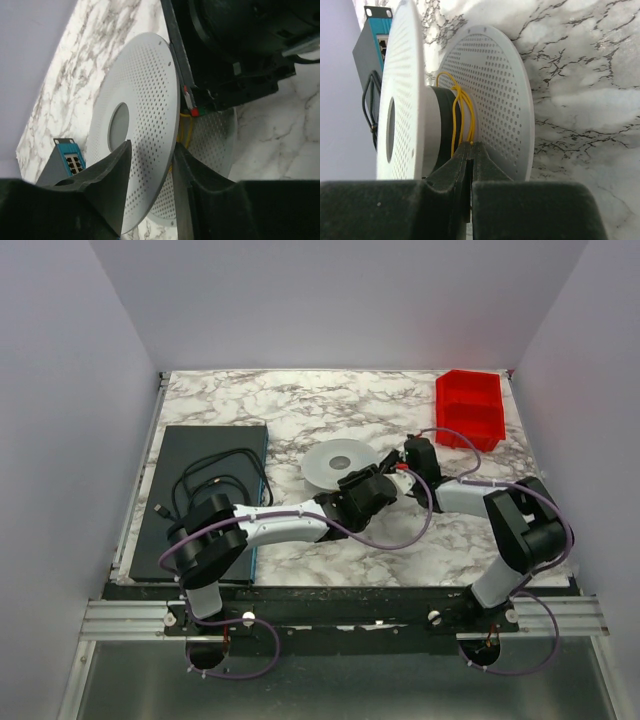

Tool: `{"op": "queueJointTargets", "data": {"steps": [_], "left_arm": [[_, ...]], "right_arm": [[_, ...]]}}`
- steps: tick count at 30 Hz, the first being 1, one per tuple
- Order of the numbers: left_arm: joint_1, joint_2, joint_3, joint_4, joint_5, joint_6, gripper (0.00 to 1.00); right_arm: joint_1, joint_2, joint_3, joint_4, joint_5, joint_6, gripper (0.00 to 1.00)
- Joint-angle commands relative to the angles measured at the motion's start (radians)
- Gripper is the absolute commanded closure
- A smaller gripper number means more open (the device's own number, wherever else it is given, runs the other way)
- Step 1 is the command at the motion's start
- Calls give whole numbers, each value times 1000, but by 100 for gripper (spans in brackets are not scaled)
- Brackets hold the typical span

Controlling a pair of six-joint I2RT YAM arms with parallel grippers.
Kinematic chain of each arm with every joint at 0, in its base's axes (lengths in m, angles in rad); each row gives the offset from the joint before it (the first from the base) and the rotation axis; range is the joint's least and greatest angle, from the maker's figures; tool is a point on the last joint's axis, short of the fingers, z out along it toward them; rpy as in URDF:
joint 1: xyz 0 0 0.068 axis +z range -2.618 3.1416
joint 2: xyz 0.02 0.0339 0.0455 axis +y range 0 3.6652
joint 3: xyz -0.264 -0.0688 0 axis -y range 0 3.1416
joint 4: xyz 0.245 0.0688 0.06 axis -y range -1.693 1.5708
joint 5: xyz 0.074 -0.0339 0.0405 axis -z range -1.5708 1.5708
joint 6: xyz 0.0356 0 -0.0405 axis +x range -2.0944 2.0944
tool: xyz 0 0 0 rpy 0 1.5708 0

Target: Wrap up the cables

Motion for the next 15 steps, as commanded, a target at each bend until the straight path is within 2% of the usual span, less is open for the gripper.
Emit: {"op": "queueJointTargets", "data": {"steps": [1, 7, 12, 15], "left_arm": [[-27, 33, 21, -81, -55, -156, 58], [-29, 35, 13, -153, -28, -283, 55], [-25, 17, 21, -189, 10, -332, 53], [-16, 24, 32, -211, 34, -340, 62]], "right_arm": [[-3, 64, -35, 133, -51, 35, 99], [-3, 127, -35, 166, -51, 34, 99], [-5, 168, -23, 170, -38, 25, 99], [-8, 188, -19, 173, -35, 26, 99]]}}
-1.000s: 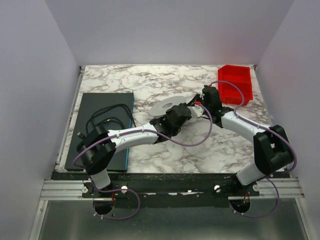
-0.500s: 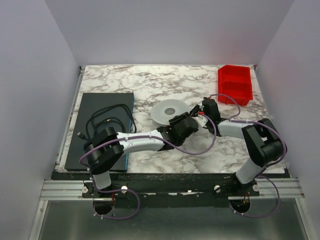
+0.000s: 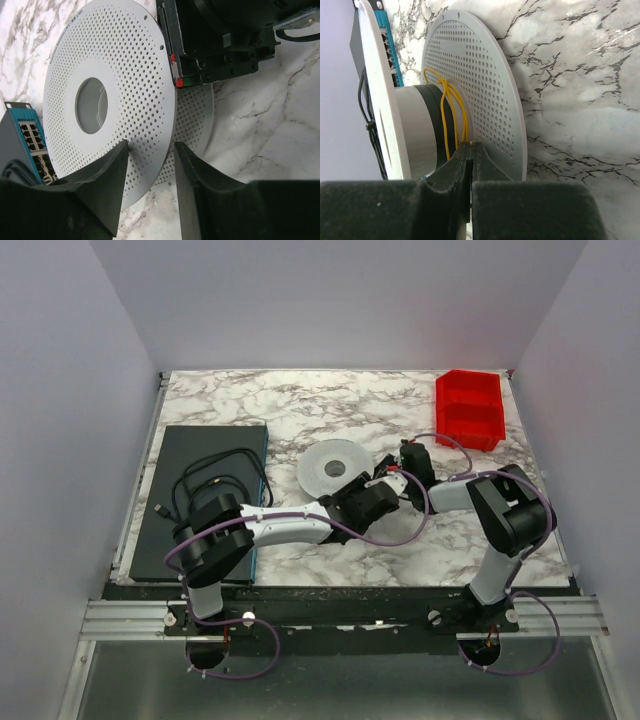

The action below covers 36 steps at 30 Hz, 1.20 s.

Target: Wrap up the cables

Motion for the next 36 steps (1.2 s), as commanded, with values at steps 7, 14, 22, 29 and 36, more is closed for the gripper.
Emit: {"op": "queueJointTargets", "data": {"steps": [7, 14, 22, 29, 36], "left_arm": [[18, -6, 12, -65, 96, -72, 73], [45, 10, 8, -95, 158, -115, 80], [54, 29, 21, -116, 173, -129, 83], [59, 32, 35, -131, 200, -132, 77], [60, 10, 72, -146, 225, -140, 56]], "right_arm": [[-26, 72, 4, 31, -11, 6, 88], [-58, 69, -7, 45, -38, 12, 76], [-115, 80, -35, 87, -101, 38, 69], [-168, 51, -59, 64, -114, 34, 65], [-179, -26, -49, -65, -52, -10, 60]]}}
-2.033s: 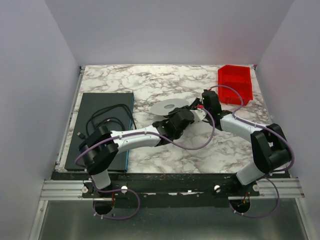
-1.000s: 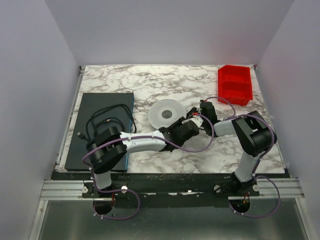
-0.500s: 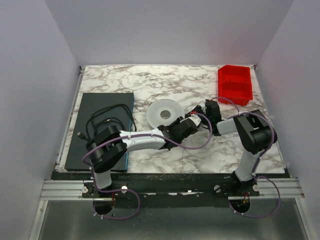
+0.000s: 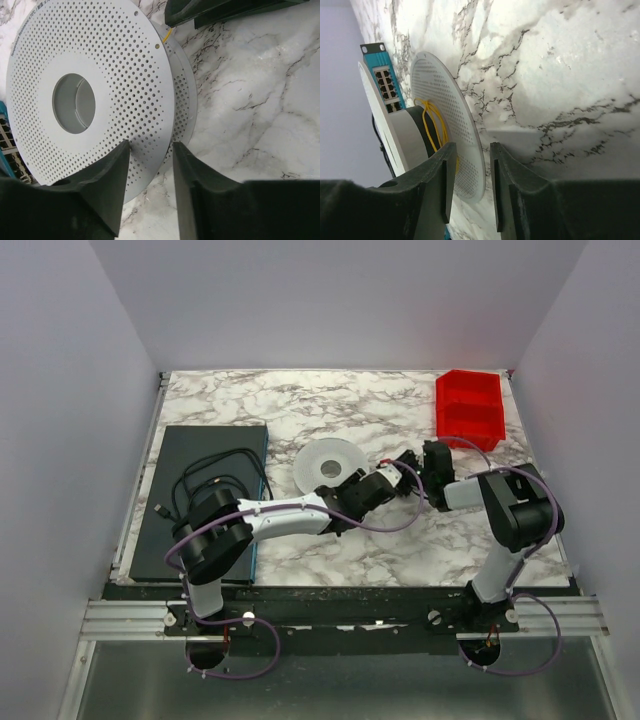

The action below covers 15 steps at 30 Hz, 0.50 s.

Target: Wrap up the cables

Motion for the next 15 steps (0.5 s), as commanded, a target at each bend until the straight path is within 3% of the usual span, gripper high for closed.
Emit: {"op": "queueJointTargets", "data": {"steps": [1, 10, 15], "left_arm": [[5, -2, 42, -40, 93, -65, 50], [12, -66, 90, -60, 111, -57, 2], [37, -117, 154, -84, 123, -62, 1]], "right_arm": [[-9, -60, -4, -131, 54, -49, 58], [-12, -162, 28, -246, 116, -88, 50], [-15, -215, 72, -325, 133, -122, 40]]}}
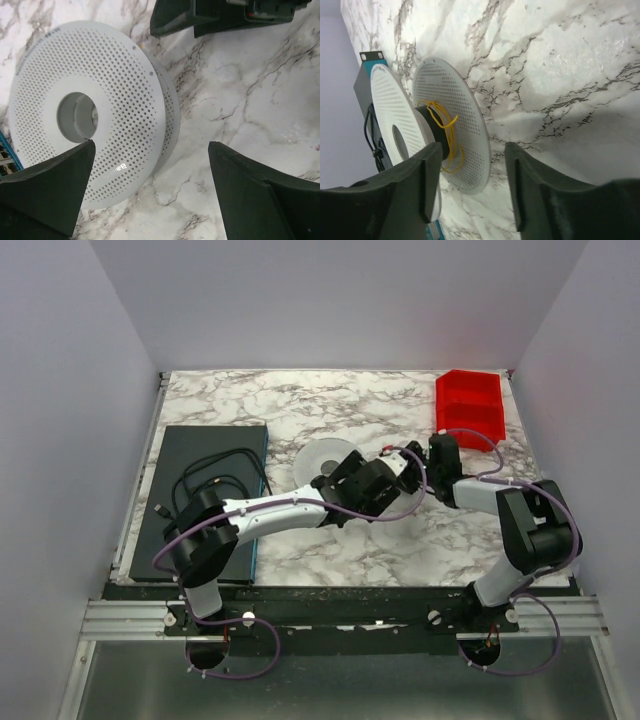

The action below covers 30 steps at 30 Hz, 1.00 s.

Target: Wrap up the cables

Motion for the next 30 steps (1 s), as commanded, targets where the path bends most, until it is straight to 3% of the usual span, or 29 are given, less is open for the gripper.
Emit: {"op": "queueJointTargets", "data": {"steps": [1, 7, 17, 26, 30], "left_arm": [[33, -95, 101, -34, 48, -21, 1], [116, -228, 149, -65, 174, -136, 1], [283, -503, 68, -214, 258, -342, 1], [381, -712, -43, -308, 230, -432, 1], [400, -760, -81, -318, 210, -442, 1]], "right_arm": [[-8, -62, 63, -120, 60, -55, 36], [-36, -141, 124, -240, 99, -94, 14], [-38, -359, 244, -474, 140, -236, 1], [163, -518, 374, -678, 394, -357, 0], [198, -553, 402, -706, 425, -374, 0]]}}
